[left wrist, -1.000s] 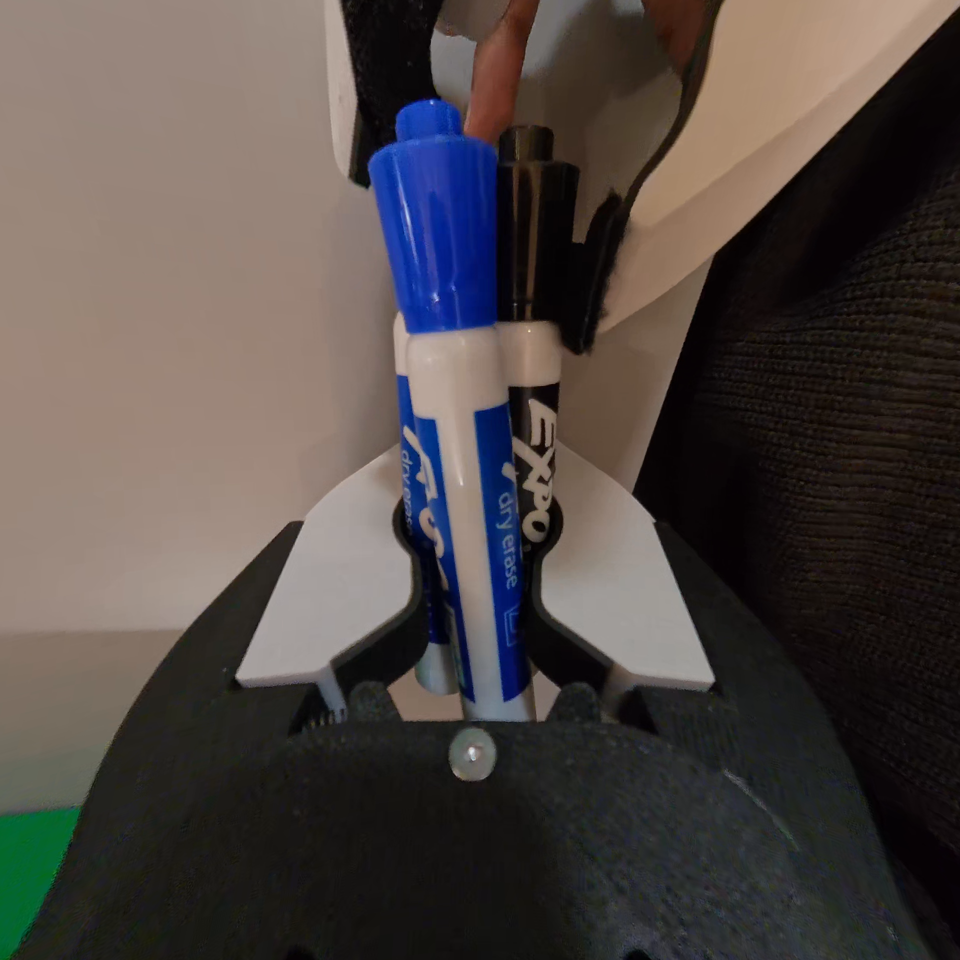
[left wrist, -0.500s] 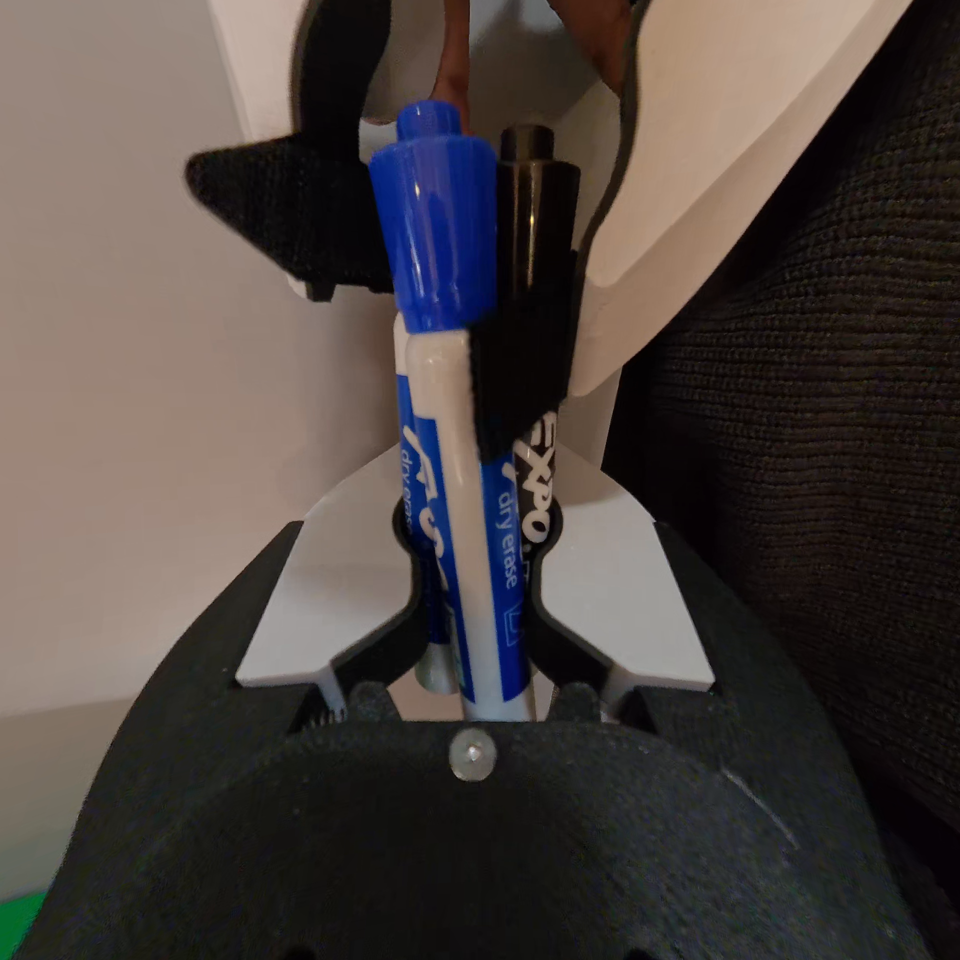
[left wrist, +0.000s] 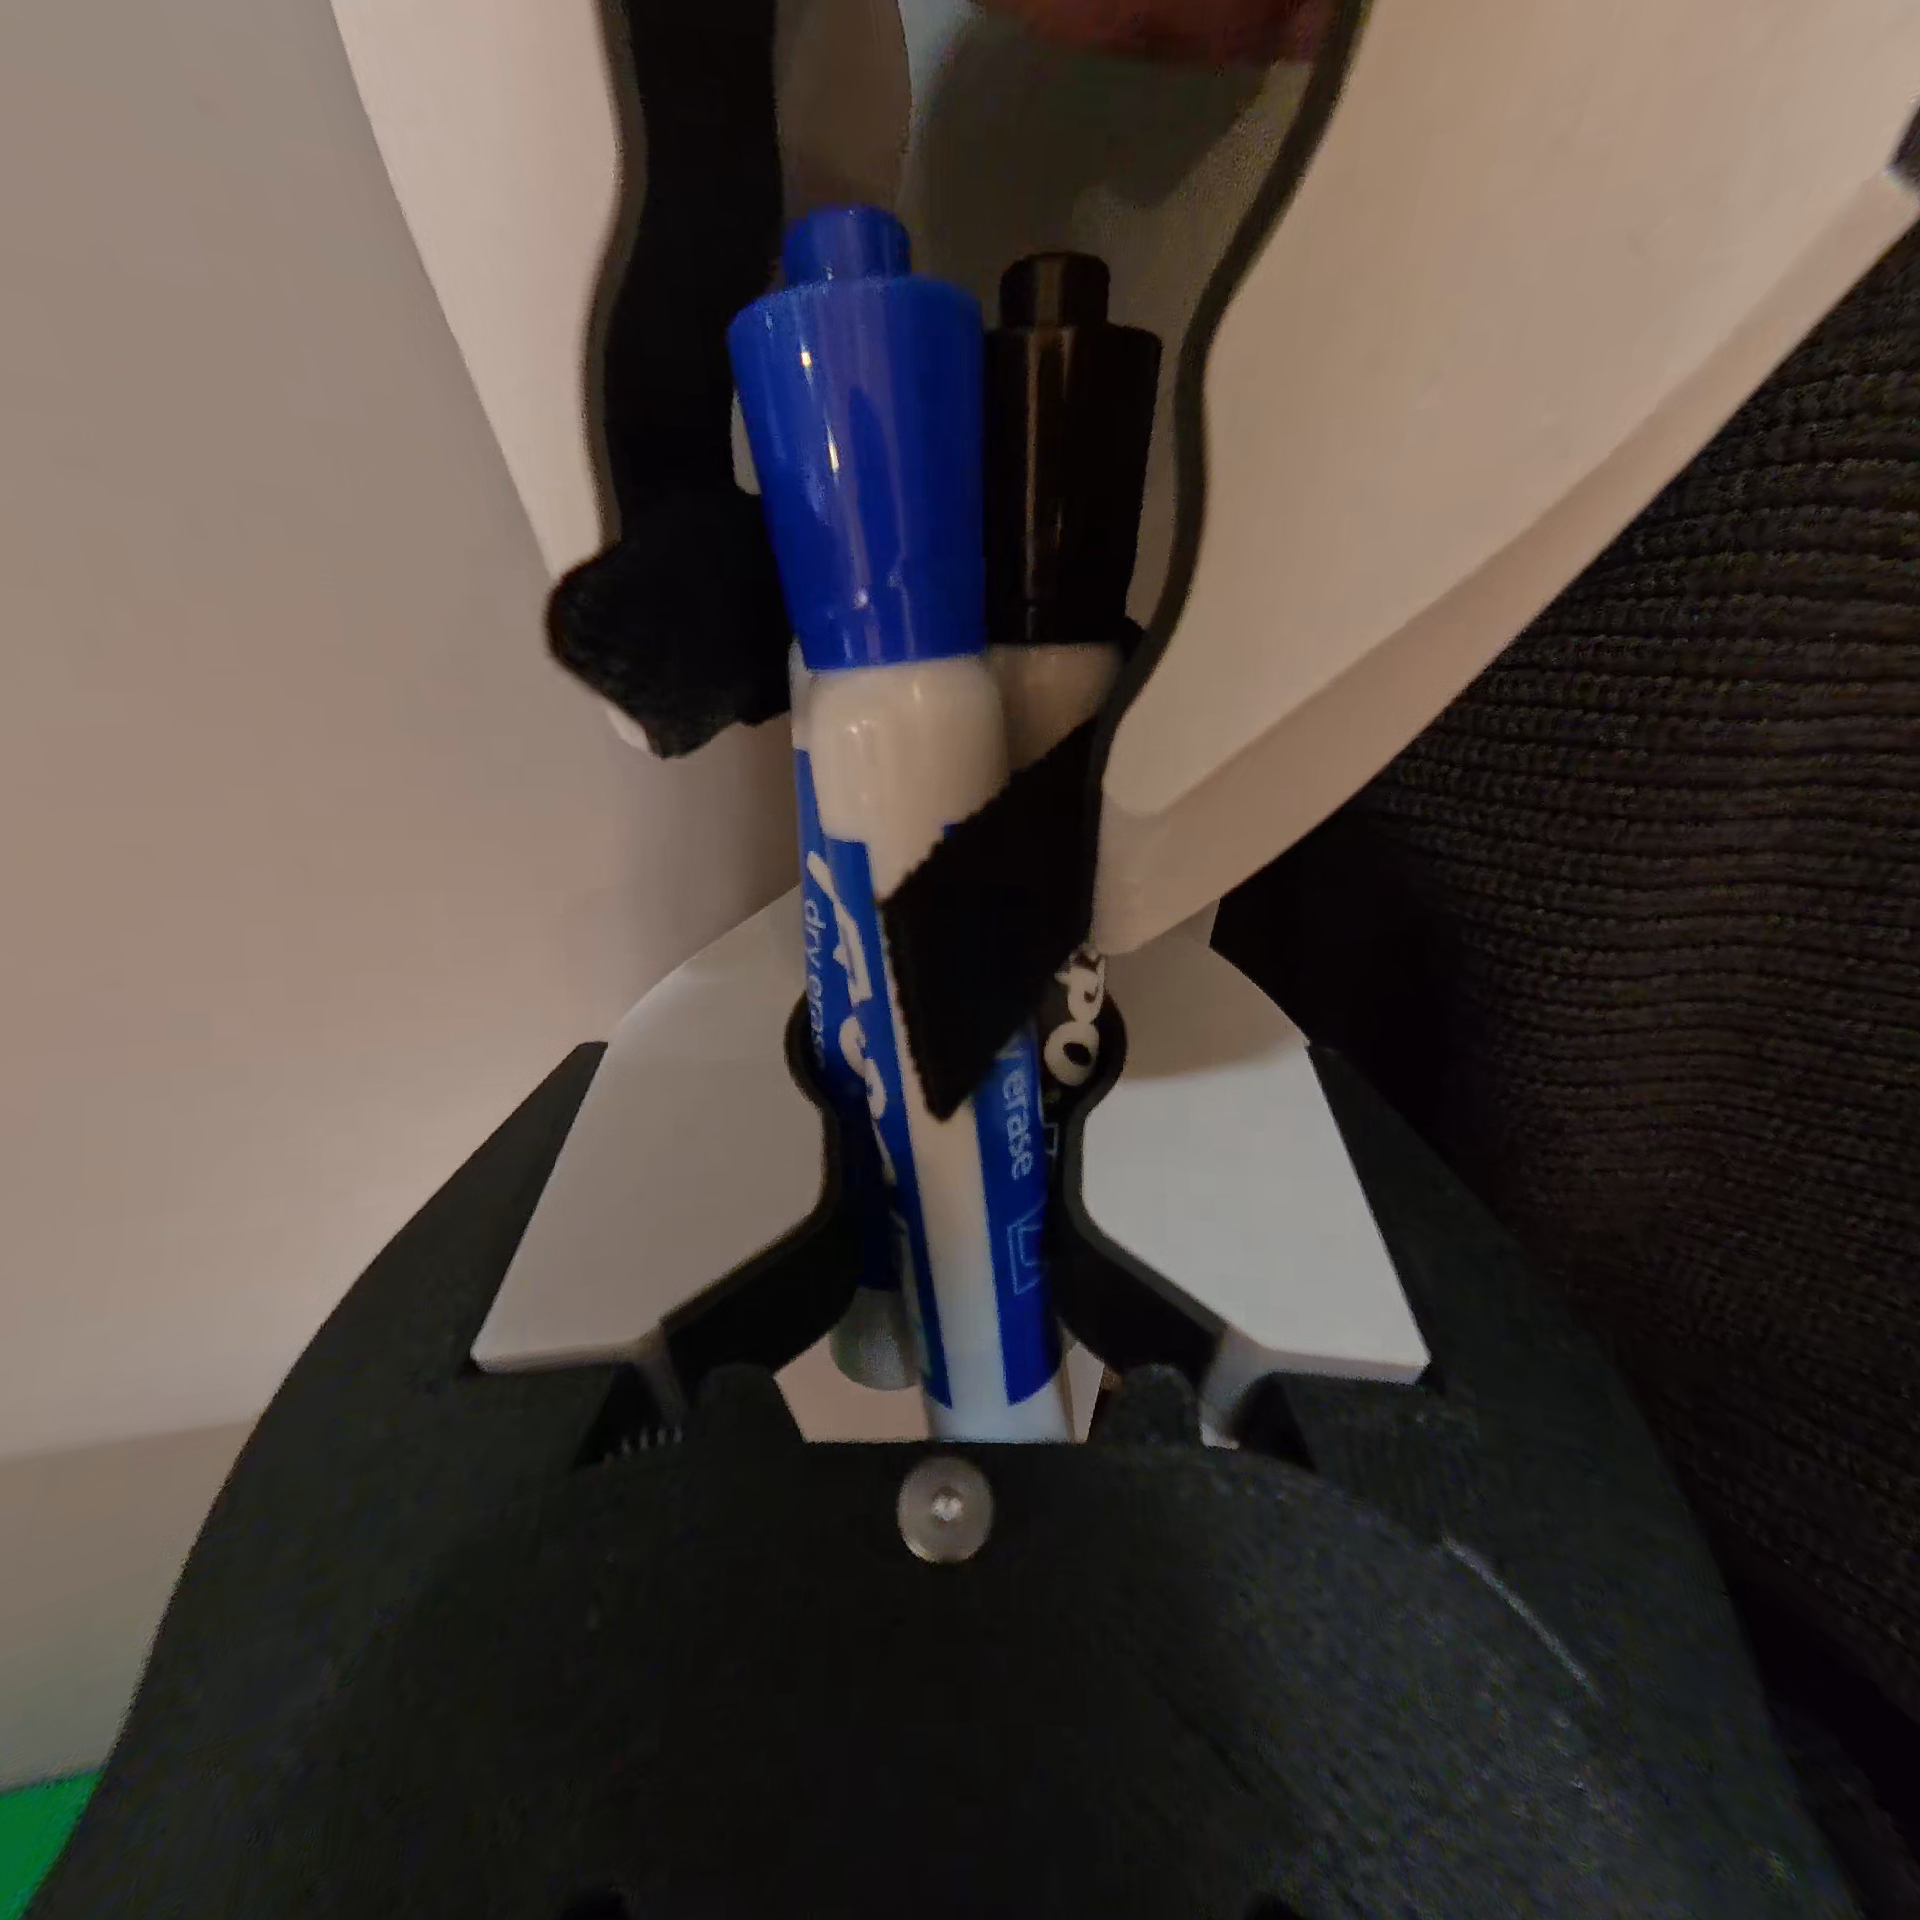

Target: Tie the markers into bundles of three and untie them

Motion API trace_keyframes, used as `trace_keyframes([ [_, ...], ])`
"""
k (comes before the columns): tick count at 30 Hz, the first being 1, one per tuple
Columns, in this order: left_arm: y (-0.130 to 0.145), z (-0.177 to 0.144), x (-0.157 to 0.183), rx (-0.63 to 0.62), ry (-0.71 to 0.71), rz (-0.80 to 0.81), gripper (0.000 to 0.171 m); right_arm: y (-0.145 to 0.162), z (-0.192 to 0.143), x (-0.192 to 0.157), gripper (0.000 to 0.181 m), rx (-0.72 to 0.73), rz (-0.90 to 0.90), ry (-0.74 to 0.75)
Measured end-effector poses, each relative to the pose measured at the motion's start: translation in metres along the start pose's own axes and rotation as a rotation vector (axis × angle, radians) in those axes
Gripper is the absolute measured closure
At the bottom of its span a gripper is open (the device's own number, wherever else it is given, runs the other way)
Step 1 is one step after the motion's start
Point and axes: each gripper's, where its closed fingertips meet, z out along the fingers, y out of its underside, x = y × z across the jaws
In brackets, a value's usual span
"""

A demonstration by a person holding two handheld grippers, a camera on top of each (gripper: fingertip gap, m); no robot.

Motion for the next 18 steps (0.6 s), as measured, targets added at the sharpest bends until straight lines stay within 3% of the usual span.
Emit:
trace_keyframes([
  [8,-0.001,0.002,0.0,-0.016,-0.02,-0.005,0.125,0.009,0.006,0.0,0.13,-0.047,0.068,-0.011],
  [18,-0.001,0.003,0.001,-0.028,-0.03,0.003,0.125,-0.002,0.003,-0.001,0.137,0.006,0.158,-0.032],
])
